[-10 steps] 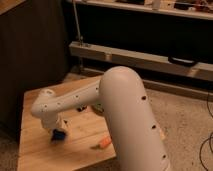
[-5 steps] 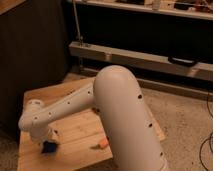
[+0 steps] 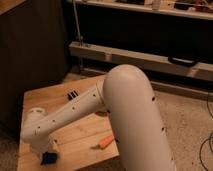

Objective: Wipe the white sponge on the table

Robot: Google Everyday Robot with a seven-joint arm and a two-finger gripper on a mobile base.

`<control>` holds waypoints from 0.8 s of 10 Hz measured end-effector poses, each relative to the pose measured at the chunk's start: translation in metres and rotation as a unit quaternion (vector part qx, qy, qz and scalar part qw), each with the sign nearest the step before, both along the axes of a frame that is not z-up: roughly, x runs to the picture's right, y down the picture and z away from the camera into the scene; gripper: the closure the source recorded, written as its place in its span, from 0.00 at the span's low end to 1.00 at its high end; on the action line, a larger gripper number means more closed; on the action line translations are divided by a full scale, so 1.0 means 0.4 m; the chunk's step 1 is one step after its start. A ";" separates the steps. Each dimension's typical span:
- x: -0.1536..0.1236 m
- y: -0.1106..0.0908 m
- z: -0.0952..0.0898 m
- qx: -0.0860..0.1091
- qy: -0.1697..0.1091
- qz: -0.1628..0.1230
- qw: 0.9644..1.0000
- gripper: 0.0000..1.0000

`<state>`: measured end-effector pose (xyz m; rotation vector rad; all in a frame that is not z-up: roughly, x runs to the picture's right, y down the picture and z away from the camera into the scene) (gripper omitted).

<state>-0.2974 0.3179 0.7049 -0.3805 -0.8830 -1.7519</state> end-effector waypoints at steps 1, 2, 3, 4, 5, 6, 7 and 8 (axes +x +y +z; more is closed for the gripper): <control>0.036 0.016 -0.008 -0.007 0.003 0.002 1.000 0.96; 0.058 0.030 -0.015 -0.013 0.005 0.001 1.000 0.96; 0.092 0.052 -0.024 -0.021 0.009 -0.001 1.000 0.96; 0.114 0.061 -0.025 -0.025 0.015 0.000 1.000 0.96; 0.136 0.064 -0.024 -0.027 0.022 0.003 0.999 0.96; 0.164 0.058 -0.016 -0.028 0.033 0.009 0.999 0.96; 0.200 0.044 0.004 -0.028 0.050 0.016 0.998 0.96; 0.229 0.031 0.025 -0.027 0.063 0.021 0.997 0.96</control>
